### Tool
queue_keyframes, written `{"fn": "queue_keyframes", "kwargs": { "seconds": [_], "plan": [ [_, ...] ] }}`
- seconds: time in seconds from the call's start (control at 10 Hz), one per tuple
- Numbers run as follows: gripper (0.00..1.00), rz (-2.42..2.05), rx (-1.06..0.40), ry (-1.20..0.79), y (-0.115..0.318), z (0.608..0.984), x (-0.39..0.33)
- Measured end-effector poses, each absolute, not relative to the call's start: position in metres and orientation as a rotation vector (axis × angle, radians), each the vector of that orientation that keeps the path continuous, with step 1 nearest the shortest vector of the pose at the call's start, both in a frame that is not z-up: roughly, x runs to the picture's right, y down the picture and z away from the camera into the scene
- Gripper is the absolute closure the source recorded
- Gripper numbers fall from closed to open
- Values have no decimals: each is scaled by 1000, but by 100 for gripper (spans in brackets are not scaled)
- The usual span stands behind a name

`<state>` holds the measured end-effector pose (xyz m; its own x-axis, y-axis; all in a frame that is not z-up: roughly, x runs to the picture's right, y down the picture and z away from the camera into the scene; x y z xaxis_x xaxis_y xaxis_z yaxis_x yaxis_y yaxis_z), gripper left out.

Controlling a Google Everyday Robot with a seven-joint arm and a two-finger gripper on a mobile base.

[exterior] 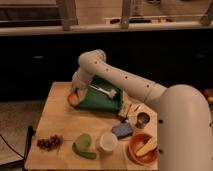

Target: Place apple in table surface

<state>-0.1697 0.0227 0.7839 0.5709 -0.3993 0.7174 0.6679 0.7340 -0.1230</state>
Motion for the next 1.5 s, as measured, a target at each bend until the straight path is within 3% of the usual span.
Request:
{"fn": "queue_keyframes", "kwargs": {
  "seconds": [0.8, 1.5],
  "plan": [
    [100, -776, -492, -790, 67, 776, -190],
    [100, -804, -562, -811, 108, 805, -198]
  ]
}}
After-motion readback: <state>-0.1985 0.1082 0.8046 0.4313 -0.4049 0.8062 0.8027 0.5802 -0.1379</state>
